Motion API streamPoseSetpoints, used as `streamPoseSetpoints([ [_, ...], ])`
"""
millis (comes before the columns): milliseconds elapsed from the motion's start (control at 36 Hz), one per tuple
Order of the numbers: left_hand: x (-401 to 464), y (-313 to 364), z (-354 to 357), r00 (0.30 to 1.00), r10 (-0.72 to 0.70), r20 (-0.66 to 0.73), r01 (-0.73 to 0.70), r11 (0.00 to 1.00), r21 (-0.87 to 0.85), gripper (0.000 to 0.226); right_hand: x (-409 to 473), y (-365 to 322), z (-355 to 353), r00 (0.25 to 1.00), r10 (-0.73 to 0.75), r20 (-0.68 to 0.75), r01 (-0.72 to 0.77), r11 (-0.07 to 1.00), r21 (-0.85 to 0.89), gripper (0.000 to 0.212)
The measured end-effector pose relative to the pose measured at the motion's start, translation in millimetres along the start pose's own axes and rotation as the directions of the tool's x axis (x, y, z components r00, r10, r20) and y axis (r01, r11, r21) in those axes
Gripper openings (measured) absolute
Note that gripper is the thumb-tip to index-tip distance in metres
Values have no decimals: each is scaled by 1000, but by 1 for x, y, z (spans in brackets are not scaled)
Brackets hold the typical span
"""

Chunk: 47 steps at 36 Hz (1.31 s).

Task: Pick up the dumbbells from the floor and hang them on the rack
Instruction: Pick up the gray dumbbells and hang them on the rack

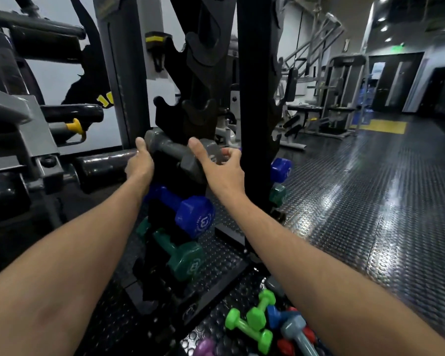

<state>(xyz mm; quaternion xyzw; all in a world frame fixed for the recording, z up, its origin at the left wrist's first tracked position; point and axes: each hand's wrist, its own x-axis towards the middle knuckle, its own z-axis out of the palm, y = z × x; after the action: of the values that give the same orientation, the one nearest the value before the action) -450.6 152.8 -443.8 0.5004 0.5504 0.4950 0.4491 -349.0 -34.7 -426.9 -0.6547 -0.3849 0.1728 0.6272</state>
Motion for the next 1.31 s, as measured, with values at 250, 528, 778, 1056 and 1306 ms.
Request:
streamPoseSetpoints([
  [250, -52, -14, 9, 981, 94, -168, -100, 995, -28, 56, 1, 87, -7, 898, 424, -118, -387, 889, 245, 72],
  [528, -136, -193, 11, 841, 13, -541, 32, 997, 75, 54, -26, 225, -101, 828, 481, -289, -518, 853, -64, 82],
  [778, -232, -352, 39, 814, -417, -406, 519, 834, 185, 45, -35, 342, -203, 791, 499, -354, -609, 696, -380, 93],
  [1056, -243, -401, 159, 951, -307, 25, 275, 884, 378, 37, -14, 446, -198, 792, 506, -342, -609, 607, -510, 54],
  [1306, -225, -430, 243, 962, -66, 264, -56, 902, 429, 23, -8, 512, -219, 833, 400, -382, -553, 638, -536, 46],
])
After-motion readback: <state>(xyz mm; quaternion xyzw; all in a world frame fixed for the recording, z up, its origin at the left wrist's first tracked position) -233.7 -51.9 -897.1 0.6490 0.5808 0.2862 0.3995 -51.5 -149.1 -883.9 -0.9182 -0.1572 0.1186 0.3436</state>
